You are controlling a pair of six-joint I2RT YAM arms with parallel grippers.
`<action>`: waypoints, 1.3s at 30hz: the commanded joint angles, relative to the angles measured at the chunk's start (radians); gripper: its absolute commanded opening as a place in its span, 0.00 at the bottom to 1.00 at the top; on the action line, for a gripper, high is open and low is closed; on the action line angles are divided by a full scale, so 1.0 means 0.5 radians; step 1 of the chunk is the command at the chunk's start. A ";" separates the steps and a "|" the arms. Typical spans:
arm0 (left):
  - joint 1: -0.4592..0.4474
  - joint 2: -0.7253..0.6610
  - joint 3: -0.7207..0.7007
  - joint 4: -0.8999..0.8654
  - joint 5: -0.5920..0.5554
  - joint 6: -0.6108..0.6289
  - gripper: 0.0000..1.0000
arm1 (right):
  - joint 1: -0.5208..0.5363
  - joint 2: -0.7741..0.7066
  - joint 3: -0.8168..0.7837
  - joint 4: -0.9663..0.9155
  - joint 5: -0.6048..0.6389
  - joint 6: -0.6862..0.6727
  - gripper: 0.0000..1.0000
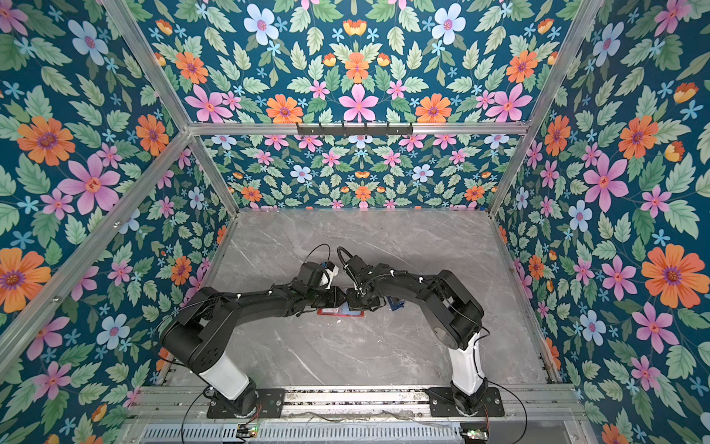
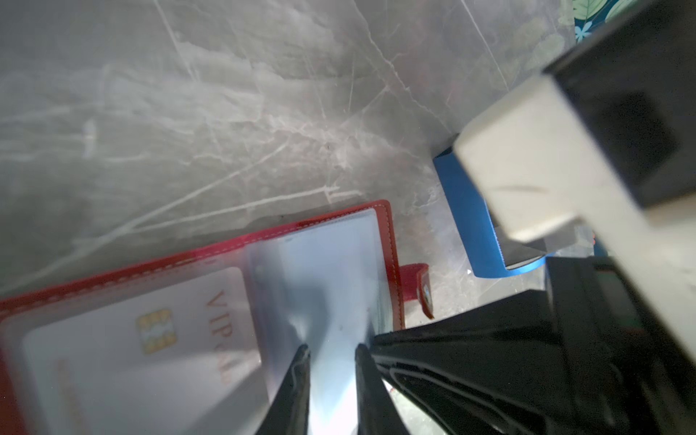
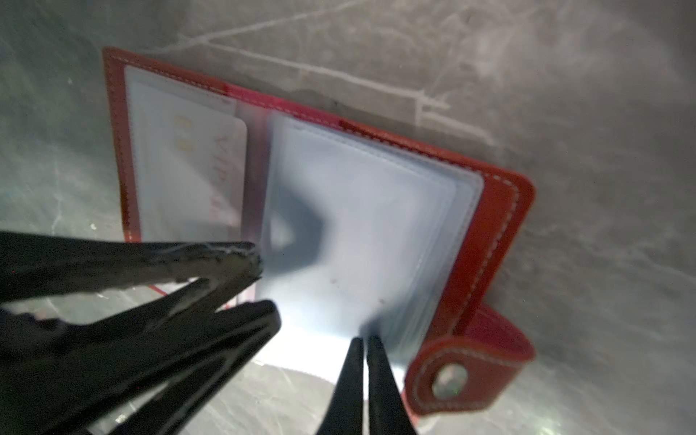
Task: Insert credit cards into a card holder
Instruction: Flip over the card slot on the card holder.
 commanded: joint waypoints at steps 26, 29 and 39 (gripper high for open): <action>-0.039 0.054 0.016 0.007 0.045 0.030 0.05 | -0.001 -0.010 -0.007 -0.058 0.108 0.030 0.08; -0.039 0.009 -0.002 0.001 0.007 0.028 0.02 | -0.008 -0.070 -0.033 -0.048 0.146 0.043 0.09; -0.037 -0.056 -0.033 0.007 -0.077 0.011 0.00 | -0.065 -0.200 -0.174 0.122 0.078 0.111 0.13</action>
